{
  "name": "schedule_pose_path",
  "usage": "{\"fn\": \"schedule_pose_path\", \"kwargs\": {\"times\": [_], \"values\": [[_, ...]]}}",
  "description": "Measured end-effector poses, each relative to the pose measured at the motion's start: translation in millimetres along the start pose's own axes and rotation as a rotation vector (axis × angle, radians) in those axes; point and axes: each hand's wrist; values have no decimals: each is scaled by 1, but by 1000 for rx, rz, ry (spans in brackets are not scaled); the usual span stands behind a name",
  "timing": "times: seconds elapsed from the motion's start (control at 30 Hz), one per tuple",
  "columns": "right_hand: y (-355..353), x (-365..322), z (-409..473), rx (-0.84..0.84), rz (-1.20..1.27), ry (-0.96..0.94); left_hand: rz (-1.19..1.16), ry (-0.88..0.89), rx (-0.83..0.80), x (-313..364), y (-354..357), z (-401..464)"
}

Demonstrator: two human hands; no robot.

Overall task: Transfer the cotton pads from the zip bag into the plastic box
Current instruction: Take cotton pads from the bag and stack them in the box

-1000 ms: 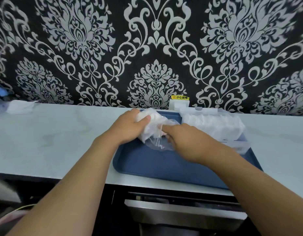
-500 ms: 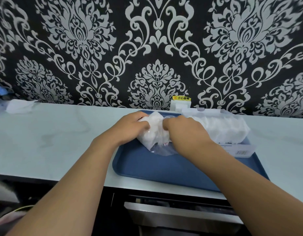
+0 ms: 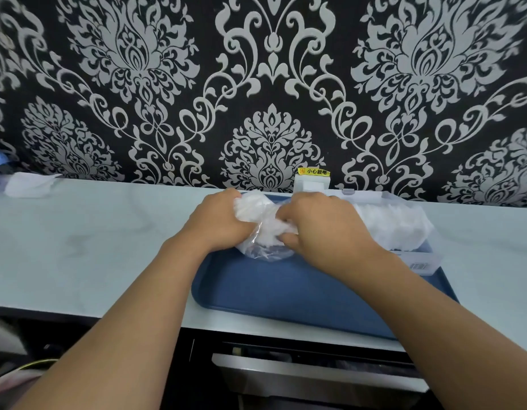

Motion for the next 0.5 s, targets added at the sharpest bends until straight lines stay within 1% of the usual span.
{"fn": "schedule_pose_path", "kwargs": {"times": [0.07,0.13,0.2,0.23,0.27,0.37,0.4,0.43,0.5], "values": [[-8,6,-6,125,206,12,-23,-16,-13,-2,0,0],[-17,15,-11,198,532,76,-17,-23,-52,-2,1,0],[-21,28,-15,151,885,237,21,2,-71,-1,1,2],[-22,36,-17,104,1018,320,13,33,-48,3,-1,0],[-21,45,-19,68,1101,390,-40,76,4,11,-3,-2],[-19,62,-21,50,1277,490,-409,314,246,44,-5,-16],[-20,65,-22,66,1345,495,-538,357,260,58,-3,-23],[-21,67,-23,83,1402,488,-647,360,219,72,3,-29],[-22,66,-25,119,1470,475,-800,299,75,96,19,-36]]}}
Point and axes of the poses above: each hand's wrist, its own z-axis towards the middle knuckle, its own y-axis out of the palm, x = y × z, and after that the axes turned 2 degrees about -x, right-handed
